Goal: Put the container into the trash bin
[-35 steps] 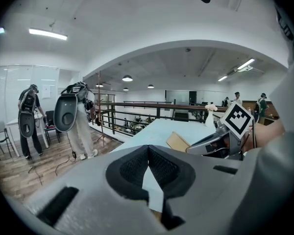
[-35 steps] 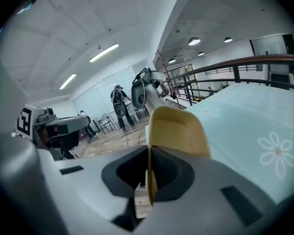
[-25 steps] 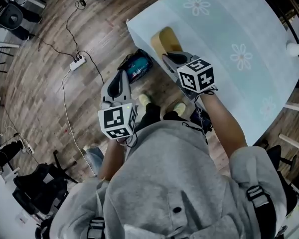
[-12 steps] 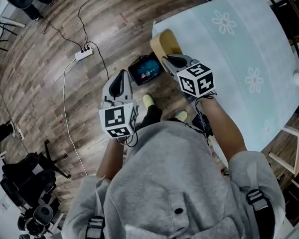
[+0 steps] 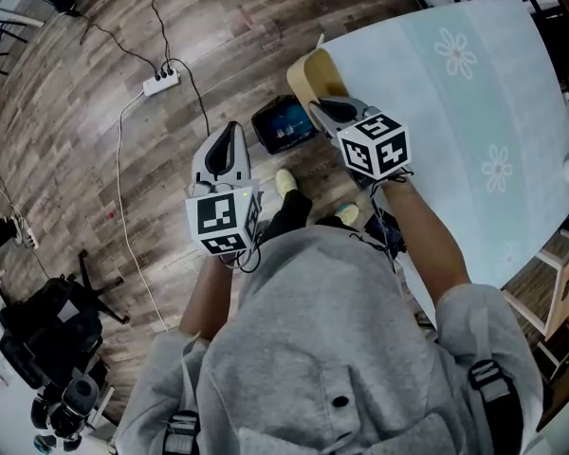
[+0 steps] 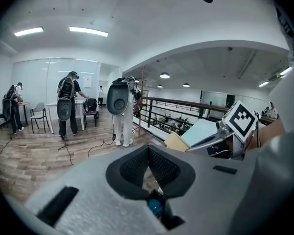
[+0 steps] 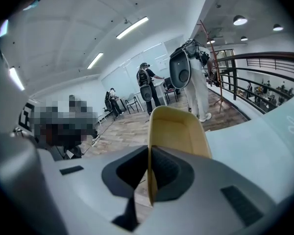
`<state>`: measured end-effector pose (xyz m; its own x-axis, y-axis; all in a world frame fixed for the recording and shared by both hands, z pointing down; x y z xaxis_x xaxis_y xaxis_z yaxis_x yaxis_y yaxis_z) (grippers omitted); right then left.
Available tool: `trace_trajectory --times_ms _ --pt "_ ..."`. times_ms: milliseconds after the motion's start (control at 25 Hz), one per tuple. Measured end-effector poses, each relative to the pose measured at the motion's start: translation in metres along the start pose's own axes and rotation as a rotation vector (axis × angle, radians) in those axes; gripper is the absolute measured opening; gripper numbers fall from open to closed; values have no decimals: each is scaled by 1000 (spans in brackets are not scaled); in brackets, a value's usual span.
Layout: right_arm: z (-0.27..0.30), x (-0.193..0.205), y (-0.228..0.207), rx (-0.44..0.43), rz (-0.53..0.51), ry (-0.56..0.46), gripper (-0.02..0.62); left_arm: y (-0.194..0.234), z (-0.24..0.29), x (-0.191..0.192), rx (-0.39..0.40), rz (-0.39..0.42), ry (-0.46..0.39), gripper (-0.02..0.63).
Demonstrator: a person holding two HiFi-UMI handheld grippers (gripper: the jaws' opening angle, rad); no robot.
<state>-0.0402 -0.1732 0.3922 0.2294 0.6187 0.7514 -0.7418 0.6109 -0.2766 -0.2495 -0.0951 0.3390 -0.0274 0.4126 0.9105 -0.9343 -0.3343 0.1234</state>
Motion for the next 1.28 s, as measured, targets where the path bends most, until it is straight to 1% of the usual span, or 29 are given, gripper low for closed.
trace_trajectory --times_ms 160,360,1000,1280 --pt "24 9 1 -13 13 38 35 13 11 12 -1 -25 26 20" --pt "45 29 2 -29 18 105 35 22 21 35 2 -69 82 20" --pt "109 99 -15 -47 48 284 35 50 58 96 -5 -124 200 20" --pt "141 148 -21 -47 95 335 35 63 68 146 -22 -154 266 20"
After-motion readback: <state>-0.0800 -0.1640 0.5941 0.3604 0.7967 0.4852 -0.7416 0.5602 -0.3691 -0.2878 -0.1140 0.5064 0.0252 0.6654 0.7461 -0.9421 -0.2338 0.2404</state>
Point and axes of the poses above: the fingertips, and each gripper's own axes: z forward along the fingers, y to its left, x out of its underside, the point moved 8 cm from there along -z, backward along the fingers, and after that the axes turned 7 degrees about x, right-handed, at the moved point
